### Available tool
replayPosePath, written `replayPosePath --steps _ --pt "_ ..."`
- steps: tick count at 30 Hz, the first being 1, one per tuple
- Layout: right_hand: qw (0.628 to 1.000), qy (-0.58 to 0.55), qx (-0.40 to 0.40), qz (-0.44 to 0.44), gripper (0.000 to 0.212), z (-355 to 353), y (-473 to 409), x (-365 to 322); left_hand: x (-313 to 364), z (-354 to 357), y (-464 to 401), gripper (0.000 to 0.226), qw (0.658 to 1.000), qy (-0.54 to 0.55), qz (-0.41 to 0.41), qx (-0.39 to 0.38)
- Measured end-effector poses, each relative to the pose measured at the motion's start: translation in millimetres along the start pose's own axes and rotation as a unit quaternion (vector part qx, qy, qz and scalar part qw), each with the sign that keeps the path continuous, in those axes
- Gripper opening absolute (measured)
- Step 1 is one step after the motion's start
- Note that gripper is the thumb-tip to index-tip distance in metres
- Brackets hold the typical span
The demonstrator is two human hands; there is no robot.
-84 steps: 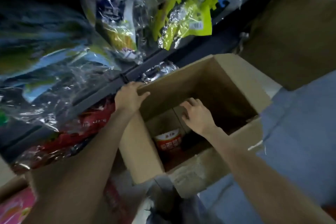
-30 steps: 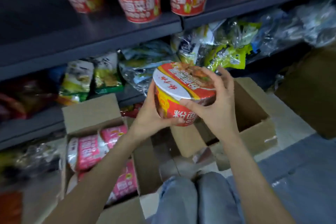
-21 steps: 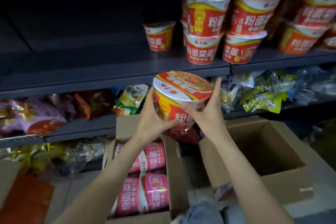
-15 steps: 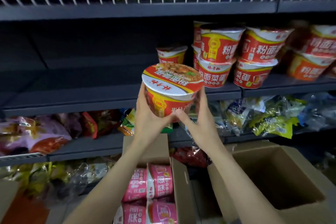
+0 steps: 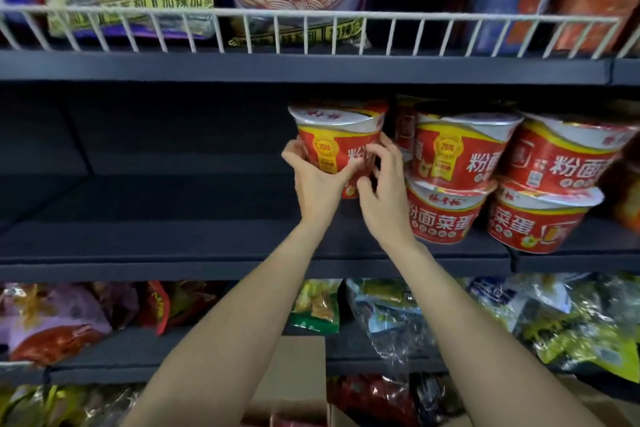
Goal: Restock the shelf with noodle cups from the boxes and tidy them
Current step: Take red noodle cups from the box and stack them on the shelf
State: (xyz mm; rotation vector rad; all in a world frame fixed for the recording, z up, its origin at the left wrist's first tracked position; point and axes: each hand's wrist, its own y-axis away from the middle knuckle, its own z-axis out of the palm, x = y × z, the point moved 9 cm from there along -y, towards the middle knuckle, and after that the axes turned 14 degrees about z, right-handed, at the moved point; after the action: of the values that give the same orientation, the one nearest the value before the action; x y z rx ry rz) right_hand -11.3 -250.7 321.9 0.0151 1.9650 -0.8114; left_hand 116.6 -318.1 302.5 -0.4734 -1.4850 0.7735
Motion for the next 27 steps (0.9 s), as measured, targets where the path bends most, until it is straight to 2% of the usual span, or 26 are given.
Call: replayPosePath --steps 2,3,6,7,9,11,13,16,19,21,24,27 --pt "0.997 0.075 -0.007 -0.023 0.057 11 -20 4 -18 18 -20 0.072 0.998 0.042 -0.003 -0.045" --pt "0.988 0.152 -0.01 -0.034 0.063 17 -31 11 -26 28 -28 0.063 0.996 0.039 -0.005 -0.086" --pt "0.931 0.36 -0.058 -0.016 0.07 32 -58 46 -58 42 -44 0.045 0.974 -0.11 0.014 -0.2" --pt "0.916 0.392 -0.078 -0.007 0.067 34 -64 55 -70 45 -47 0.041 0.961 -0.147 0.012 -0.232" --pt "0.905 0.412 -0.107 -0.005 0.063 39 -69 63 -88 51 -47 0.039 0.951 -0.147 -0.011 -0.273" --pt "0.913 0.382 -0.14 0.007 0.063 45 -64 65 -94 48 -41 0.04 0.955 -0.134 -0.025 -0.265" --pt "0.929 0.34 -0.148 0.019 0.062 46 -49 63 -78 33 -27 0.038 0.958 -0.183 0.012 -0.22" --pt "0.94 0.32 -0.114 -0.025 0.049 35 -11 49 -22 -7 15 0.024 0.952 -0.255 0.113 -0.127" --pt "0.959 0.277 -0.048 -0.035 0.033 11 40 44 15 -55 78 0.021 0.956 -0.242 0.128 -0.107" --pt "0.97 0.241 -0.038 -0.019 0.024 1 92 50 17 -94 129 0.023 0.952 -0.257 0.099 -0.134" --pt "0.965 0.239 -0.109 0.004 0.016 11 181 75 -2 -154 210 0.021 0.932 -0.296 -0.017 -0.206" --pt "0.93 0.278 -0.23 0.065 0.019 37 261 110 -39 -196 298 0.033 0.866 -0.345 -0.159 -0.326"
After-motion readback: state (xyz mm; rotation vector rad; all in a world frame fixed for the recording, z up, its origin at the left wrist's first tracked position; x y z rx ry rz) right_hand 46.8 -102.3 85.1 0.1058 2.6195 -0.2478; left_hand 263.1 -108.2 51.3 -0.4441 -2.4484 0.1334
